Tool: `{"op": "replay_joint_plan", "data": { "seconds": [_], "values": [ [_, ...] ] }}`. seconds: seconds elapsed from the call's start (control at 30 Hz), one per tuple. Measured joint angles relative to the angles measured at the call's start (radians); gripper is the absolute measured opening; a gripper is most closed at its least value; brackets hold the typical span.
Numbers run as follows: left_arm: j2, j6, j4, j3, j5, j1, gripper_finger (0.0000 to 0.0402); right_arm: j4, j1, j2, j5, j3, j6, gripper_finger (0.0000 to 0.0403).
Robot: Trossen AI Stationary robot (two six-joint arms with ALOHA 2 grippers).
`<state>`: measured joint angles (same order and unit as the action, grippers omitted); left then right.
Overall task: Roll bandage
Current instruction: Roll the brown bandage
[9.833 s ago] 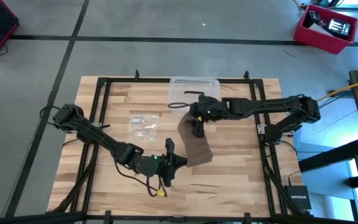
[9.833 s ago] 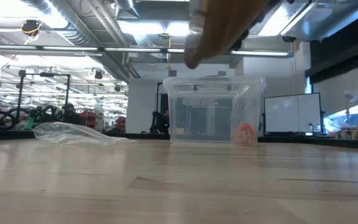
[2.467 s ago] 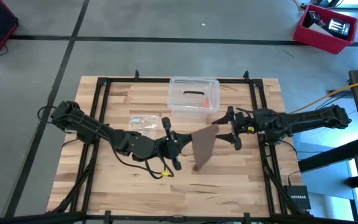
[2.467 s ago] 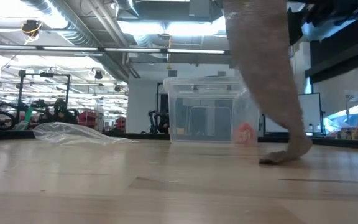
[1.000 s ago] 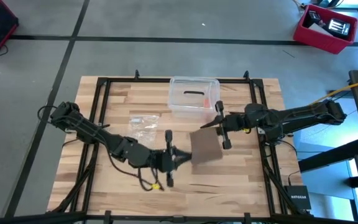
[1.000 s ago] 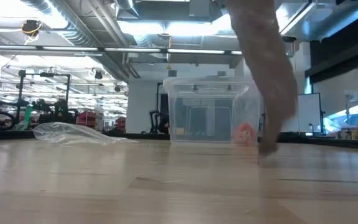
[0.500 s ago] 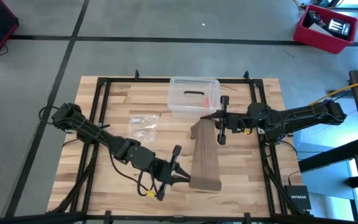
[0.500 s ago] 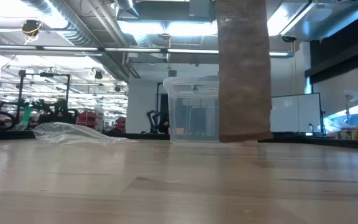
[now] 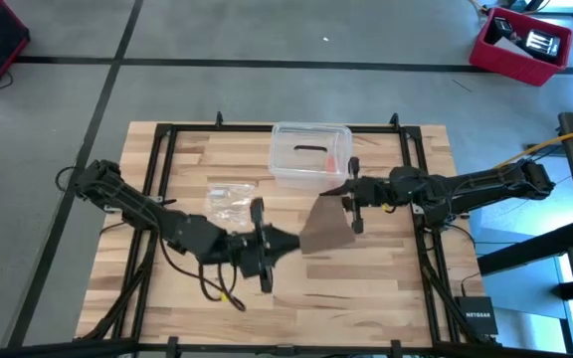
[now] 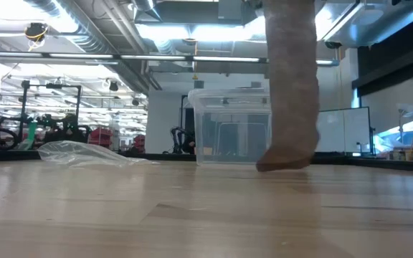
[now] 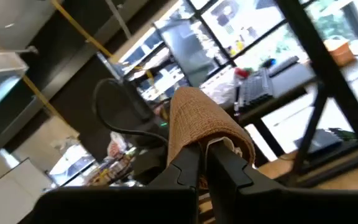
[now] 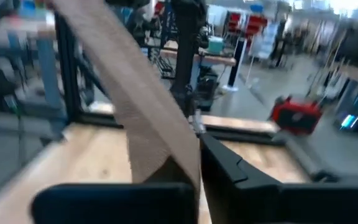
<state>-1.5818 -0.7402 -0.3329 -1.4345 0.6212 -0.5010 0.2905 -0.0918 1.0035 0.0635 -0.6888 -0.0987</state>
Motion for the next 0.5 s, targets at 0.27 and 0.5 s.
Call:
{"op": "replay_joint_plan", "data": {
  "seconds": [0.27,0.5],
  "values": [
    [0.005,0.043,0.024,0.0,0.011,0.047,0.0007,-0.044,0.0,-0.016,-0.013,0.0,0.137,0.0147],
    [0.006,0.07,0.064,0.0,0.014,0.065,0.0007,-0.076,0.0,-0.085,-0.039,-0.022,0.1,0.0264]
  ]
}}
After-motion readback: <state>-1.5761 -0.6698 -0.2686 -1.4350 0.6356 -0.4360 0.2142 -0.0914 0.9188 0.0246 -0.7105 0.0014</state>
